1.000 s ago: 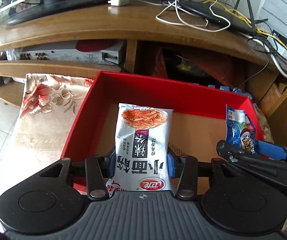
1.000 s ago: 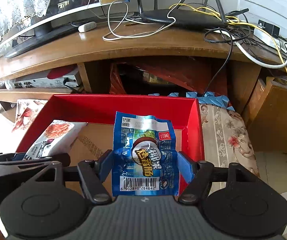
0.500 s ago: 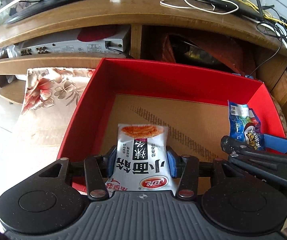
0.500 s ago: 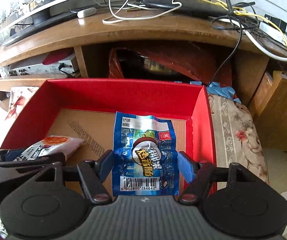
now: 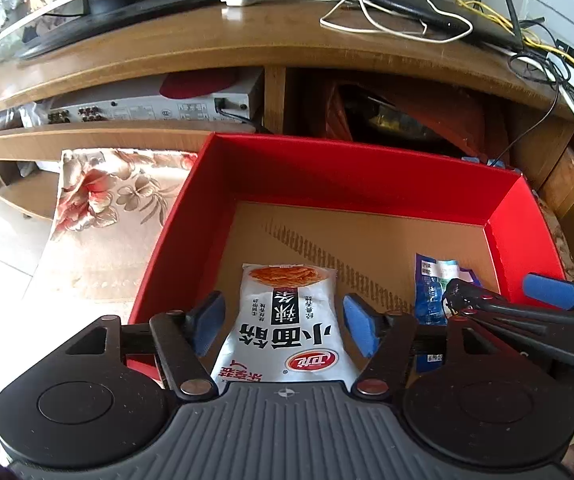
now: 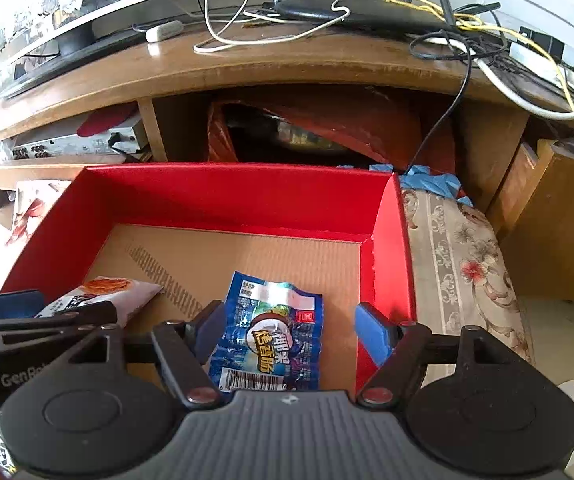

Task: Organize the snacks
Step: 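Lower both packets into the red box and open both grippers, then withdraw both grippers from the box back toward the remaining snacks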

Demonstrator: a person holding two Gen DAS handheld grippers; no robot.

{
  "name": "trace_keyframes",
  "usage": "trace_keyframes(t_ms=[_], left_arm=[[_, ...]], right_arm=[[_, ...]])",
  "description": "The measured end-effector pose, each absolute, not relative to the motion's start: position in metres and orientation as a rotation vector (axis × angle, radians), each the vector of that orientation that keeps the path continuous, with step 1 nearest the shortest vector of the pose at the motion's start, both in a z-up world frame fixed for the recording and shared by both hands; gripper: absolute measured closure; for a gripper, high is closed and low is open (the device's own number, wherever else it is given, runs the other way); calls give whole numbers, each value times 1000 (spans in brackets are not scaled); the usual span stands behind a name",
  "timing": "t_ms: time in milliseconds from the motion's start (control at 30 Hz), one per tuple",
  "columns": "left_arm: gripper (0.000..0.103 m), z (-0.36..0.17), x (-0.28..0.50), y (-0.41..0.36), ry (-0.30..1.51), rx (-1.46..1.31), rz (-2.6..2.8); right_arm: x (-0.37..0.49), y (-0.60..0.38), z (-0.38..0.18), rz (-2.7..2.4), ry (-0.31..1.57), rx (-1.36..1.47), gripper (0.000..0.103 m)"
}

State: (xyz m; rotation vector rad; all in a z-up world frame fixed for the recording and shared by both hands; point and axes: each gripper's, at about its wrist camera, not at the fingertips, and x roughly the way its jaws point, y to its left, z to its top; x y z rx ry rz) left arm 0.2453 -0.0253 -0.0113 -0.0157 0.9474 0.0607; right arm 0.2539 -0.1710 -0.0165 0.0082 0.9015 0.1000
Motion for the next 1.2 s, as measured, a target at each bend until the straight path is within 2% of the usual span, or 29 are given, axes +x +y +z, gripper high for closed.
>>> trace_keyframes(t_ms=[267,767,1200], left_arm=[[24,3,234,-26,902,-26,42],[23,30,187,-28,842,-26,14],[24,28,136,-36,853,-11,-33]], right_arm=[[239,-176,6,77,856,7,30],[187,-180,34,66,819,-6,30],[129,-187,35,39,848,-36,30]])
